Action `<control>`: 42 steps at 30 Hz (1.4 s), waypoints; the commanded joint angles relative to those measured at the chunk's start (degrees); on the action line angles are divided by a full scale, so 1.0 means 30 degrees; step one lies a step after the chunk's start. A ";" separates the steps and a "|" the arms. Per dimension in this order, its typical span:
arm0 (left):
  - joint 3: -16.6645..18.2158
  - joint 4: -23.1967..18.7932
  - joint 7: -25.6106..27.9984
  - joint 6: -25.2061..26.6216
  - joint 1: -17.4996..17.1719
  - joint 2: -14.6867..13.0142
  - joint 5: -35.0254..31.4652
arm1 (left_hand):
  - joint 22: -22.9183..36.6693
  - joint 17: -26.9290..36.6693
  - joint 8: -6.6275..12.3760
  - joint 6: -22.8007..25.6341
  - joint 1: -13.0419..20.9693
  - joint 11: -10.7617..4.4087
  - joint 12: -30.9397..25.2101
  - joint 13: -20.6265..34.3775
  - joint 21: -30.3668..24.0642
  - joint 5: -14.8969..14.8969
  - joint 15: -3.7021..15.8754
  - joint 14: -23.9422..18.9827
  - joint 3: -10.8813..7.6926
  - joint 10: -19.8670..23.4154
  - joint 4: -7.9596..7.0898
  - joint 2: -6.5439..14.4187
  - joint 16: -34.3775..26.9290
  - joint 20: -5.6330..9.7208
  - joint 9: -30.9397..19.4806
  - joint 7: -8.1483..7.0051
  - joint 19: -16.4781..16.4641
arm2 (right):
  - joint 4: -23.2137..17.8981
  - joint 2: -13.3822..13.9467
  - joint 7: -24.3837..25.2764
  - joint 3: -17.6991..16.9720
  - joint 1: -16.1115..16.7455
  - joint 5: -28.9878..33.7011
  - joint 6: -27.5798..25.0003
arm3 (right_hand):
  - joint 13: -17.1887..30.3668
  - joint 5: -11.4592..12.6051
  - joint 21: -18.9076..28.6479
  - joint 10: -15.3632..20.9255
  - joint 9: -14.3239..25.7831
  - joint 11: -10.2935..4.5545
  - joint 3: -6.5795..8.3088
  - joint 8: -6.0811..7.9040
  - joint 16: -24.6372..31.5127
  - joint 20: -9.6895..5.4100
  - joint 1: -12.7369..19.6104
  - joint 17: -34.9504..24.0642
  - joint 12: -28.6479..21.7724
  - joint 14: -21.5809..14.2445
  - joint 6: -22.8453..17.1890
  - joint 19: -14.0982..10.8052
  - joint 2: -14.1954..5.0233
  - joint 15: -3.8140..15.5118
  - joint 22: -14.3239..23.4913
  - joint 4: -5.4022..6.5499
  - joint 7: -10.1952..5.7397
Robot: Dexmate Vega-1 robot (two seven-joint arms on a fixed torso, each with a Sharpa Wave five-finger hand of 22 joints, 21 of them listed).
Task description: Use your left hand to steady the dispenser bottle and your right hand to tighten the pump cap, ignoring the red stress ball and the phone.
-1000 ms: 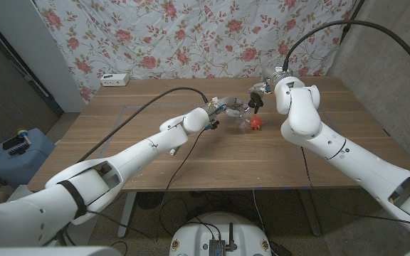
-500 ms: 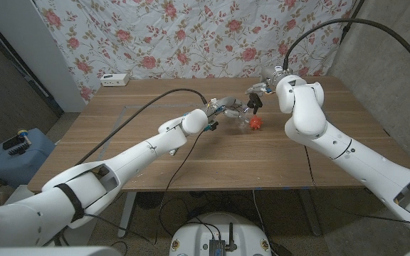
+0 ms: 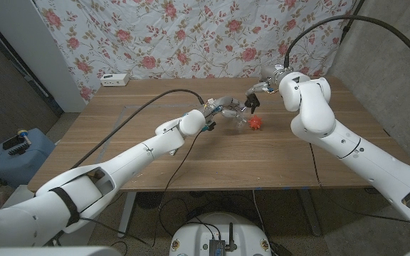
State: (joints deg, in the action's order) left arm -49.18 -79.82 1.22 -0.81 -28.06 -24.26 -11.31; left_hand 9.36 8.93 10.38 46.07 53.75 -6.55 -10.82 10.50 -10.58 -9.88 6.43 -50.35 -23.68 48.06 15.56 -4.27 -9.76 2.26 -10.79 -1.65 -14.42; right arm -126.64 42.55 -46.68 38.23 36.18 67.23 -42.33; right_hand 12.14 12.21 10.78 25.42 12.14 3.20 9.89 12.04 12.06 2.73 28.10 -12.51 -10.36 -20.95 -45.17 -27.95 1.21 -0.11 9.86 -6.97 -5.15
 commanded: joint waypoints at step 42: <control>0.0404 0.1649 -0.0762 -0.1315 0.0664 0.0417 0.1274 | 0.0045 0.0104 0.0139 0.1257 -0.0496 -0.0360 -0.0101 0.0065 -0.0002 -0.0110 0.1347 -0.0126 -0.2213 0.0457 -0.2192 0.1536 -0.0103 0.1510 -0.0023 -0.0796 -0.0035 | 0.1980 0.5491 0.7079 -0.3631 -0.0524 -0.8924 1.2142 | 0.0171 0.1618 -0.0053 -0.3947 0.0221 -0.1442 0.1409 -0.0118 -0.0400 0.0112 0.4878 0.0127 -0.0082 0.3330 0.3850 0.1736 0.0946 0.0519 -0.0023 -0.1068 -0.2520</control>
State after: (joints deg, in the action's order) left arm -47.88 -76.29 -0.46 -4.25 -26.64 -23.57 -8.24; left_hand 9.36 8.94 10.40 46.07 53.75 -6.55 -10.65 10.55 -10.58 -9.94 6.47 -50.40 -23.68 48.06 15.55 -4.27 -9.76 2.26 -10.78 -1.65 -14.42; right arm -124.99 56.74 -30.90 27.41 36.40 43.99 -17.21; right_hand 12.40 16.58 10.34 14.00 12.68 -0.92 13.99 11.16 10.76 2.91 42.32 -11.98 -10.37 -11.37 -33.94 -22.82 3.67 1.28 9.58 -10.29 -12.89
